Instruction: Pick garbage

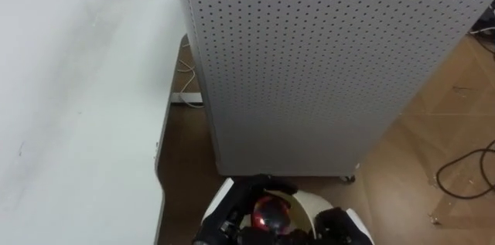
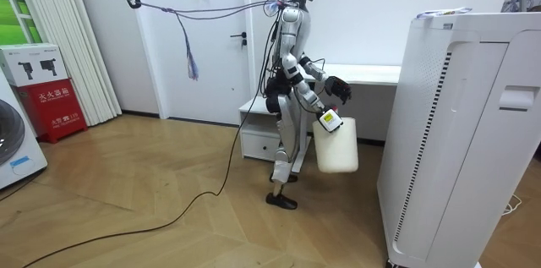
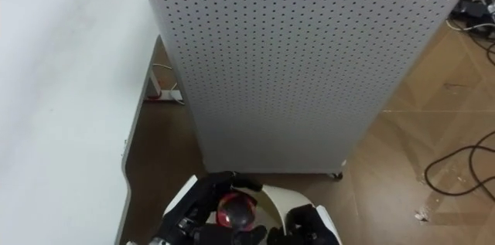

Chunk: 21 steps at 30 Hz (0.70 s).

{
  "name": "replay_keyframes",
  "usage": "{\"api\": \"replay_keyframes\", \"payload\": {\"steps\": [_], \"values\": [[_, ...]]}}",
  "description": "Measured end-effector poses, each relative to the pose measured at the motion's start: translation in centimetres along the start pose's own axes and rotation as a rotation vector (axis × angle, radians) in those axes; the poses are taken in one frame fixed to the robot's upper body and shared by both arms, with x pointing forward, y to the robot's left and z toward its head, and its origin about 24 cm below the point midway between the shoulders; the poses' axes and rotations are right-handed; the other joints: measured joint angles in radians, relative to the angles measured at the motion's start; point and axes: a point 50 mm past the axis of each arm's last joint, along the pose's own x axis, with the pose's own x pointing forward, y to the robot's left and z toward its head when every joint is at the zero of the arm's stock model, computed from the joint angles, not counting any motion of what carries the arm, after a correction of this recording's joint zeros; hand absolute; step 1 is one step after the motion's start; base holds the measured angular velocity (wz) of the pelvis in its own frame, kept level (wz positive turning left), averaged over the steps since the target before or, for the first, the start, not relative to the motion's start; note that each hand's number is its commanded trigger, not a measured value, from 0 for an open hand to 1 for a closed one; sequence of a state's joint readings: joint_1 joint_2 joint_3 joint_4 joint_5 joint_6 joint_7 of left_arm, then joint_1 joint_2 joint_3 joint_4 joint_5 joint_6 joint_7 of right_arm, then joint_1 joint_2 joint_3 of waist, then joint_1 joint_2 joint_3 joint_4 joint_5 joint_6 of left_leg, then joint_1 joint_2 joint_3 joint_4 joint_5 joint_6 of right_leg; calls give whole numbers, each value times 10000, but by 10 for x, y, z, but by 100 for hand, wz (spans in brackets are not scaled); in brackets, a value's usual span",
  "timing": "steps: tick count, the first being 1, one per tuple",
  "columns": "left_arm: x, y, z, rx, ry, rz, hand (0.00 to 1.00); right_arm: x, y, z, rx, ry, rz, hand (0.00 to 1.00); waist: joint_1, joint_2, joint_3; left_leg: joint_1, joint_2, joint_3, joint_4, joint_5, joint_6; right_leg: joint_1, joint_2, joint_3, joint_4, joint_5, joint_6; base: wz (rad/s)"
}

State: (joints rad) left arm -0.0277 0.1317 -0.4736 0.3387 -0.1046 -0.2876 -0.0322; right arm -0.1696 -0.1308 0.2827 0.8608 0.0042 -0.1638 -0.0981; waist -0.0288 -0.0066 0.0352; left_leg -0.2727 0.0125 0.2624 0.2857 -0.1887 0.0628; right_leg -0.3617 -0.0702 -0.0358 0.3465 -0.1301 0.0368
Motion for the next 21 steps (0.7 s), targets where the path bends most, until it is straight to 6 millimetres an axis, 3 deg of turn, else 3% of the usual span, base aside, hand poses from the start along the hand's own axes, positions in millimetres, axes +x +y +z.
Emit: {"api": "replay_keyframes", "payload": {"steps": [6,21], "values": [[0,0,0,-4,6,-76,0,-3,4,-5,74,166,-55,100,67,14,-8,15,1,2,43,-1,1,27,-1,7,25,0,0,0],[0,-3,3,123,-139,-581,0,-5,-7,-10,-61,274,-400,100,-14,25,-36,568,-6,64,-113,-6,6,506,18,24,-66,25,-36,0]]}}
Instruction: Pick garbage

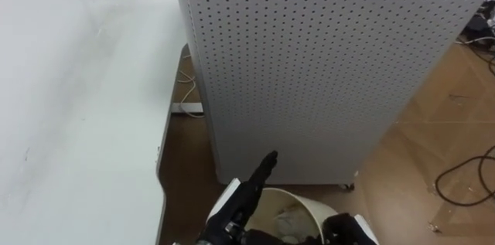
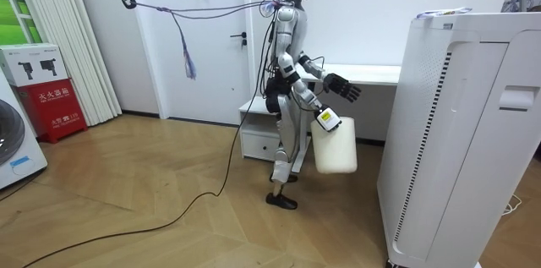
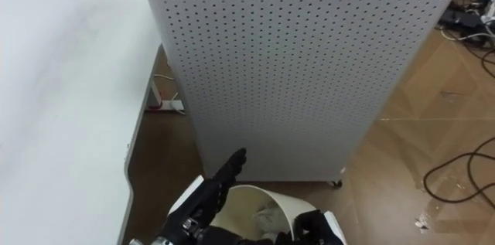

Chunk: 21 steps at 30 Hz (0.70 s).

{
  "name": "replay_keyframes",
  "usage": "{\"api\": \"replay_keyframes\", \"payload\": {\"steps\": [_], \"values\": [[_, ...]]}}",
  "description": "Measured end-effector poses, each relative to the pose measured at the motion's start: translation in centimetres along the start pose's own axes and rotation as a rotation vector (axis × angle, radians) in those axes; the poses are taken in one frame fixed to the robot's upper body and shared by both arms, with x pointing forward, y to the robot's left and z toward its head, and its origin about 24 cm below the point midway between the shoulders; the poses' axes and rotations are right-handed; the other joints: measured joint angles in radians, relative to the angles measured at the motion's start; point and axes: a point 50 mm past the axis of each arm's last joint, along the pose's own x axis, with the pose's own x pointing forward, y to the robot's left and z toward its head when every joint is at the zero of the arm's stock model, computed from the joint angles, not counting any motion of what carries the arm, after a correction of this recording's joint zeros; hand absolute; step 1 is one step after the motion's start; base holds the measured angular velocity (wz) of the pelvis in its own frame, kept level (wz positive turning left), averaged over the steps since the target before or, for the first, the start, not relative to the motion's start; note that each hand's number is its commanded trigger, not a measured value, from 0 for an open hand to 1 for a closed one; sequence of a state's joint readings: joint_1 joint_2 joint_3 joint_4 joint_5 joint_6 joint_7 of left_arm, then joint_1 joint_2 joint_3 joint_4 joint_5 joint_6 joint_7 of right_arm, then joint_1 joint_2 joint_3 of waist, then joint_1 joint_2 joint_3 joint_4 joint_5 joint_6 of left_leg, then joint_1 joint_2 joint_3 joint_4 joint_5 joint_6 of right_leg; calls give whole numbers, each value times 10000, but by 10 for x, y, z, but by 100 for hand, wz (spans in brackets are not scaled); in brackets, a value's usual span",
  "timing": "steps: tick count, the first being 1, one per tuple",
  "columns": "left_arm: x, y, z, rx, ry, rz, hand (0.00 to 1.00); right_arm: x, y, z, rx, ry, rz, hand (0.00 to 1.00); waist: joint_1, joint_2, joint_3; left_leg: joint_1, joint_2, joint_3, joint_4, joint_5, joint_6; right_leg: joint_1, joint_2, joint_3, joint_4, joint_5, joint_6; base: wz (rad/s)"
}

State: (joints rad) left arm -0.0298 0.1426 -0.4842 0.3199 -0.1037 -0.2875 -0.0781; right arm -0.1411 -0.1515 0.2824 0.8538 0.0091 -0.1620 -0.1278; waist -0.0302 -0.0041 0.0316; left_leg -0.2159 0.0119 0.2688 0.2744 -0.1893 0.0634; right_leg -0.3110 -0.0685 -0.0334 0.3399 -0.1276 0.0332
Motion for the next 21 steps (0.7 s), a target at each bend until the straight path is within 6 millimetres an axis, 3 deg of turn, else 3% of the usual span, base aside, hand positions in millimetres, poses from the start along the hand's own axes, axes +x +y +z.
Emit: {"api": "replay_keyframes", "payload": {"steps": [5,10,12,15,18,21], "values": [[3,2,25,1045,-1028,49,0,-1,-3,-2,-21,12,-68,100,-244,8,-29,512,-26,-1,-132,-1,-1,526,0,12,-149,-13,20,0],[2,4,48,1973,-2002,98,0,-13,-3,-23,326,539,-154,100,-473,42,-229,1281,-95,77,-479,4,-7,1151,7,96,-346,-37,59,-7],[1,7,58,2021,-2435,341,0,-17,-4,-26,472,550,-238,100,-431,36,-232,1609,-92,347,-646,3,-7,1213,32,242,-313,-40,63,-38],[-1,15,66,2081,-2738,815,0,-21,-4,-28,608,507,-184,100,-418,24,-244,2115,-53,854,-827,-72,-50,1352,44,117,-291,-17,34,-59],[-2,18,69,2152,-2872,938,0,-26,0,-36,730,729,1,100,-341,11,-259,2496,-12,925,-865,-215,-93,1561,22,-265,-279,40,-30,-48],[-3,20,76,2123,-3193,1208,0,-27,0,-38,737,817,163,100,-269,-16,-258,2617,25,1140,-964,-228,-114,1557,80,-233,-298,120,-53,-31]]}}
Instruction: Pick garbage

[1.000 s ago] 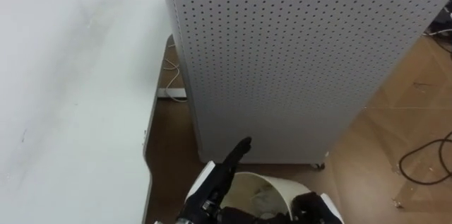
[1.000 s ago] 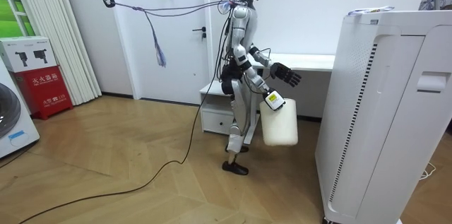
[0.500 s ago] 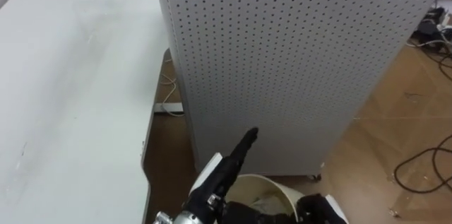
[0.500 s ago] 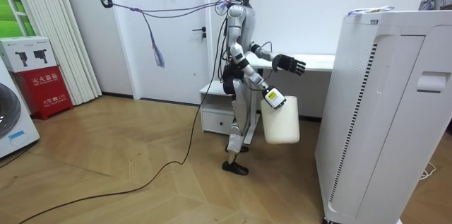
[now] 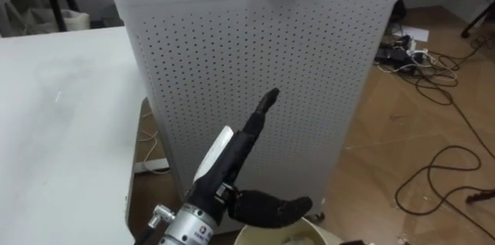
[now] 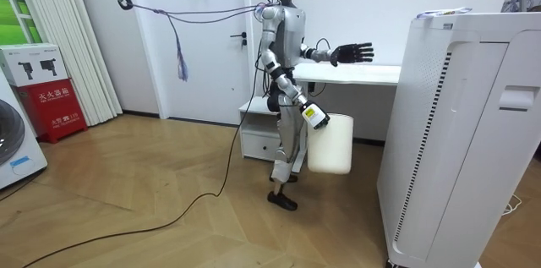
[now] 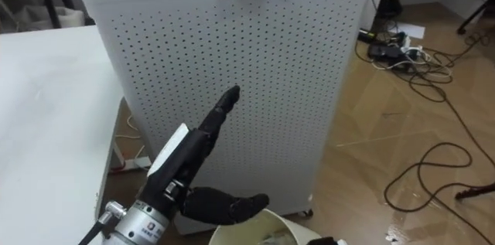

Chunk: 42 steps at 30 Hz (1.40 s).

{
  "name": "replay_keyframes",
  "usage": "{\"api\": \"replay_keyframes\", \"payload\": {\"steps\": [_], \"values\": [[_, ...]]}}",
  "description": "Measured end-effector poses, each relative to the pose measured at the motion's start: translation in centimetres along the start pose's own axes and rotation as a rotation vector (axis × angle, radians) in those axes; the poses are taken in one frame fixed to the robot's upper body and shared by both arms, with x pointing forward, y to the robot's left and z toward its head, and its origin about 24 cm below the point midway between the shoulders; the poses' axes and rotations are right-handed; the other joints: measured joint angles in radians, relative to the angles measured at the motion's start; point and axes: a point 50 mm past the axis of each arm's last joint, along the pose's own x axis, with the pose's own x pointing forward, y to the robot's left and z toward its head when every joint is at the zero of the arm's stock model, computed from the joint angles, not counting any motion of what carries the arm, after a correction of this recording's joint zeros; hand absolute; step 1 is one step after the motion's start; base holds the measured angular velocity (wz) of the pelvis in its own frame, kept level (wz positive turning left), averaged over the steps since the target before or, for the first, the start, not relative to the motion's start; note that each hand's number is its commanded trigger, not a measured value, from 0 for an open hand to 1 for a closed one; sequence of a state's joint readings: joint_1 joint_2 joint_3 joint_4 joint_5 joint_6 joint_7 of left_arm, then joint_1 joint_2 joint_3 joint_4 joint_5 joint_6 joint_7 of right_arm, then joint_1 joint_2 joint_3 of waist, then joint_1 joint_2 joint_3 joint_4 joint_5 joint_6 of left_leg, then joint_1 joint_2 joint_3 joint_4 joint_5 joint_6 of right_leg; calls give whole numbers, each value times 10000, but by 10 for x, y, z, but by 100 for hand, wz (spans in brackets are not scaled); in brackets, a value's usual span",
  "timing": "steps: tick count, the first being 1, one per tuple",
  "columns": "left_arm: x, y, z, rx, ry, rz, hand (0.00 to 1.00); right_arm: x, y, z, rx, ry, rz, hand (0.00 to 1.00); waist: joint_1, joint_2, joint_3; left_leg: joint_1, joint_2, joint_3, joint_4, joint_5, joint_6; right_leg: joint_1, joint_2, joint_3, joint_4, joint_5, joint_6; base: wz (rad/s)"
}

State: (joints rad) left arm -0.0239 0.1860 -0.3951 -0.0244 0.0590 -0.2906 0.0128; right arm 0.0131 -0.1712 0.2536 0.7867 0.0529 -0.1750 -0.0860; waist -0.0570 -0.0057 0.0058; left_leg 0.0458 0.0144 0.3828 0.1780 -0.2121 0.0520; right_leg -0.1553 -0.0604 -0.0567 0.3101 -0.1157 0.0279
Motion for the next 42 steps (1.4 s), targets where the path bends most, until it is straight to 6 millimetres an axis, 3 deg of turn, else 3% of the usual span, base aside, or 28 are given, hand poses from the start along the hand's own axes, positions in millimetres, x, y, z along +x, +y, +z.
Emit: {"api": "replay_keyframes", "payload": {"steps": [8,13,15,18,20,21,22,24,26,27,28,30,31,33,35,38,40,41,42], "values": [[1,21,11,729,-497,1297,0,-1,0,-2,-26,64,95,100,185,-59,9,160,228,263,11,-107,-183,82,256,-33,-145,85,-108,-12],[-2,26,20,1389,-885,1921,0,-2,0,-3,-9,48,158,100,306,-65,13,423,540,246,265,-333,-418,464,367,-866,-351,42,-340,-3],[-8,32,31,1621,-1281,2308,0,-2,1,-3,6,50,304,100,414,-48,13,542,676,249,422,-451,-554,520,518,-878,-332,-18,-458,-35],[-13,44,42,1889,-1884,3055,0,-4,4,-5,-17,4,569,100,666,-65,15,435,851,158,1470,-558,-722,545,605,-1012,-149,-192,-730,-56],[-15,51,43,2105,-1939,3543,0,-6,5,-7,-28,29,640,100,823,8,57,-184,1000,-589,3185,-534,-679,814,549,-715,-105,-325,-877,-61],[-17,51,42,2148,-1941,3715,0,-8,5,-11,-19,143,658,100,843,-7,81,-763,836,-1583,3915,-636,-576,875,581,-381,-1,-480,-906,-38],[-18,50,43,2128,-2081,3763,0,-8,3,-15,-54,293,625,100,862,89,24,-1301,607,-2177,3690,-665,-535,900,585,-237,42,-597,-989,-35],[-18,49,47,2079,-2443,3827,0,-10,0,-21,-159,569,515,100,956,134,27,-2229,279,-2658,2910,-455,-647,901,578,30,102,-688,-963,-47],[-20,49,50,2155,-2772,4029,0,-12,-2,-29,-212,906,413,100,1240,143,35,-2688,92,-3052,1516,525,-630,800,556,214,414,-967,-862,-74],[-24,49,50,2328,-2853,4189,0,-14,-2,-36,-275,1206,476,100,1438,123,2,-2659,27,-3325,1124,1104,-677,798,468,143,721,-1246,-694,-77],[-28,51,51,2510,-2948,4354,0,-15,-2,-39,-350,1336,484,100,1469,180,-72,-2567,-102,-3502,1129,1385,-592,825,361,-149,873,-1398,-506,-60],[-30,56,55,2700,-3194,4580,0,-16,-4,-40,-335,1363,407,100,1361,16,-16,-2463,-291,-3628,1065,1703,-538,861,188,-333,954,-1570,-399,-11],[-31,58,58,2747,-3393,4750,0,-17,-6,-42,-325,1407,357,100,1356,-149,13,-2434,-422,-3634,1108,1671,-385,858,93,-340,1027,-1650,-437,5],[-32,59,62,2791,-3585,4977,0,-19,-8,-45,-326,1480,202,100,1389,-279,19,-2456,-479,-3636,1260,1552,-236,926,-15,-388,1011,-1738,-414,7],[-33,60,64,3059,-3714,5150,0,-20,-8,-46,-362,1504,132,100,1407,-258,33,-2428,-494,-3653,1568,1207,-211,1173,-96,-437,853,-1846,-383,4],[-32,61,67,3325,-3956,5314,0,-20,-9,-45,-358,1500,109,100,1412,-300,60,-2152,-810,-3609,1839,731,-125,1513,-383,-538,1099,-2262,-264,8],[-31,61,69,3645,-4134,5402,0,-19,-10,-45,-353,1469,111,100,1450,-252,43,-2030,-987,-3577,2154,201,-21,1372,-626,-697,2213,-2565,-45,-2],[-31,60,69,3778,-4166,5401,0,-19,-10,-44,-353,1458,111,100,1466,-245,76,-2009,-1000,-3520,2259,109,17,1249,-683,-781,2681,-2535,-2,-4],[-30,60,71,4169,-4326,5358,0,-19,-9,-44,-328,1448,122,100,1452,-102,49,-1914,-960,-3448,2389,-39,90,969,-843,-860,3543,-2429,104,9]]}}
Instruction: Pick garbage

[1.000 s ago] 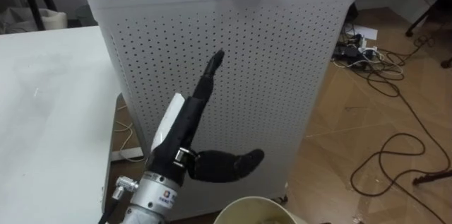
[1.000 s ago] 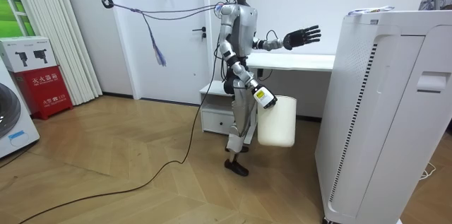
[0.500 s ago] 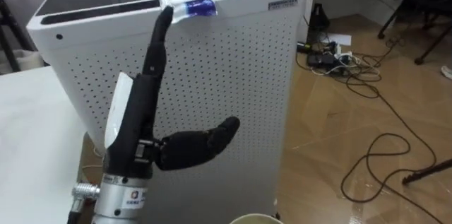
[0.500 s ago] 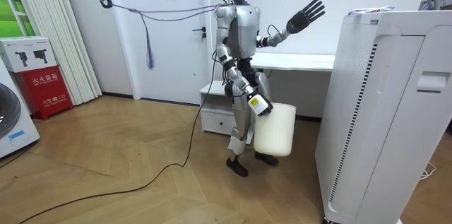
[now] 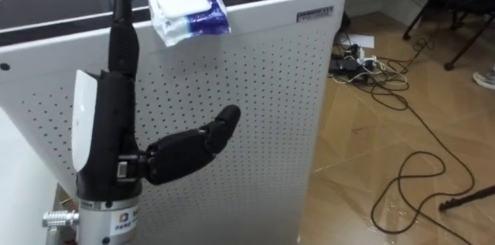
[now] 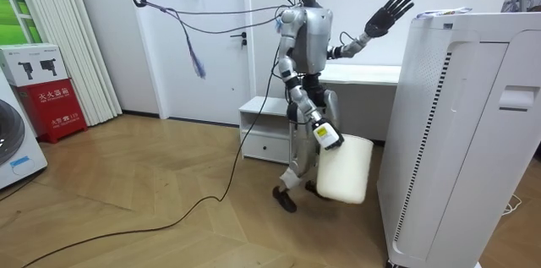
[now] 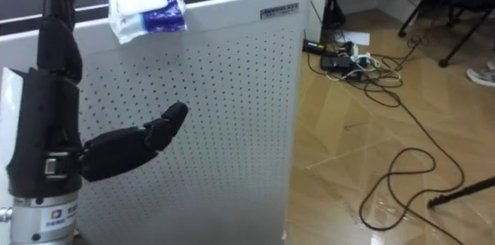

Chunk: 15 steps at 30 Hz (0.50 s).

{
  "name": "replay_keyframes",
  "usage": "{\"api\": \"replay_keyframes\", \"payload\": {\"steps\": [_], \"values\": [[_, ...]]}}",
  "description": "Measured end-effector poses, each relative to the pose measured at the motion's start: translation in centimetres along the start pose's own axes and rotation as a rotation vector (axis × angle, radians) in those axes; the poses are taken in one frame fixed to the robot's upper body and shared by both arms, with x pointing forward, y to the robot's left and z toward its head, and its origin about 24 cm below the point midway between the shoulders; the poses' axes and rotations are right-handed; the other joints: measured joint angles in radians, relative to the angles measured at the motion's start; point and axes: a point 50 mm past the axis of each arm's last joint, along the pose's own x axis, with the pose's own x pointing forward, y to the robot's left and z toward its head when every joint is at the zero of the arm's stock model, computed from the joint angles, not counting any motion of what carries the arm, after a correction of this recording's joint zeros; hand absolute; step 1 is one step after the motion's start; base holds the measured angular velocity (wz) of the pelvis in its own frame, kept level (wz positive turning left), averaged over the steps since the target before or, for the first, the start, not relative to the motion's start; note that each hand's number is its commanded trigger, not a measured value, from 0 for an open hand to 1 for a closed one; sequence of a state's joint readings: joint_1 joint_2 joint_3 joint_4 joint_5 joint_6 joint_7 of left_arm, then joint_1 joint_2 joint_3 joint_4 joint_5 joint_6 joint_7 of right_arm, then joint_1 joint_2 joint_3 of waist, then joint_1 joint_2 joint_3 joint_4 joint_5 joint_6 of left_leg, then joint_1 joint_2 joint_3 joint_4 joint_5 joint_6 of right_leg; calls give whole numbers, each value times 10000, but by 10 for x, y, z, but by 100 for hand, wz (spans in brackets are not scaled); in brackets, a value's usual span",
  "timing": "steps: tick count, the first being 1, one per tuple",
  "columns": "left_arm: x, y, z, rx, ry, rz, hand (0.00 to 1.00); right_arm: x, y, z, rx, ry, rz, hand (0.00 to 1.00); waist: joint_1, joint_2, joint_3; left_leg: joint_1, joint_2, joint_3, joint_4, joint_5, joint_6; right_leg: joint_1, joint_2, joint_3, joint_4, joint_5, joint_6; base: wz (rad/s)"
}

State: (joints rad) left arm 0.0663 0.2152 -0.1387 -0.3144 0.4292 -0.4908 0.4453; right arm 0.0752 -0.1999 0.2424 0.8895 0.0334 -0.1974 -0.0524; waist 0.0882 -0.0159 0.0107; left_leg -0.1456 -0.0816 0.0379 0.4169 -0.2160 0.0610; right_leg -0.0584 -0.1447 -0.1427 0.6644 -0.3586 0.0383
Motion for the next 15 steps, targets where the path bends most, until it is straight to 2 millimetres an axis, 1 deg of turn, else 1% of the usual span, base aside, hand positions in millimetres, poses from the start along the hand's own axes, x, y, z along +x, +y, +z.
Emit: {"api": "replay_keyframes", "payload": {"steps": [1,2,3,4,5,6,7,9,10,12,13,14,15], "values": [[3,-1,2,186,-356,-42,0,0,1,0,16,-1,19,100,-53,55,25,200,-31,-134,-9,-88,81,-252,-109,-16,697,220,114,12],[4,-2,4,231,-504,-37,0,0,1,0,15,6,19,100,-95,168,62,306,0,-266,-27,-118,89,-349,-85,13,861,195,178,8],[6,-1,6,138,-701,175,0,1,0,2,31,-69,67,100,-83,317,63,405,6,-657,-45,-129,86,-566,32,85,264,-73,172,0],[9,1,8,12,-823,535,0,3,0,8,63,-275,133,100,-133,414,128,368,13,-896,-49,-137,66,-947,111,61,-728,-43,146,0],[11,1,8,20,-906,634,0,4,2,10,39,-360,183,100,-163,397,133,327,-36,-941,-37,-150,45,-1092,106,50,-1320,241,142,32],[12,1,8,24,-944,716,0,3,4,10,-9,-383,290,100,-381,415,105,332,-97,-1129,-59,-165,4,-1124,69,-13,-1481,956,-155,35],[14,1,9,12,-1047,796,0,4,5,11,-41,-395,373,100,-404,425,66,373,-47,-1142,-220,-148,-29,-977,135,-48,-1696,967,-230,32],[17,2,11,49,-1266,944,0,4,6,10,-37,-342,446,100,-424,476,32,542,4,-1258,-489,-84,-95,-702,267,-126,-2023,1026,-252,13],[18,3,14,45,-1406,1083,0,3,6,9,-36,-316,525,100,-397,406,56,747,31,-1271,-714,-50,-116,-511,340,-200,-2206,1027,-255,11],[17,7,20,49,-1598,1311,0,3,5,8,-54,-300,564,100,-393,377,38,982,33,-1277,-933,-42,-124,-222,436,-274,-2547,1046,-265,2],[16,8,24,81,-1735,1393,0,3,5,8,-60,-282,586,100,-373,288,26,1079,59,-1306,-1046,-37,-132,-71,485,-308,-2730,1054,-263,5],[16,8,25,112,-1813,1431,0,3,5,8,-62,-277,601,100,-349,310,-22,1110,75,-1311,-1109,-35,-136,-23,512,-309,-2807,1057,-260,5],[16,8,27,323,-1944,1395,0,3,5,7,-75,-267,623,100,-267,221,-24,1221,113,-1319,-1191,-29,-145,98,567,-308,-2961,1086,-258,5]]}}
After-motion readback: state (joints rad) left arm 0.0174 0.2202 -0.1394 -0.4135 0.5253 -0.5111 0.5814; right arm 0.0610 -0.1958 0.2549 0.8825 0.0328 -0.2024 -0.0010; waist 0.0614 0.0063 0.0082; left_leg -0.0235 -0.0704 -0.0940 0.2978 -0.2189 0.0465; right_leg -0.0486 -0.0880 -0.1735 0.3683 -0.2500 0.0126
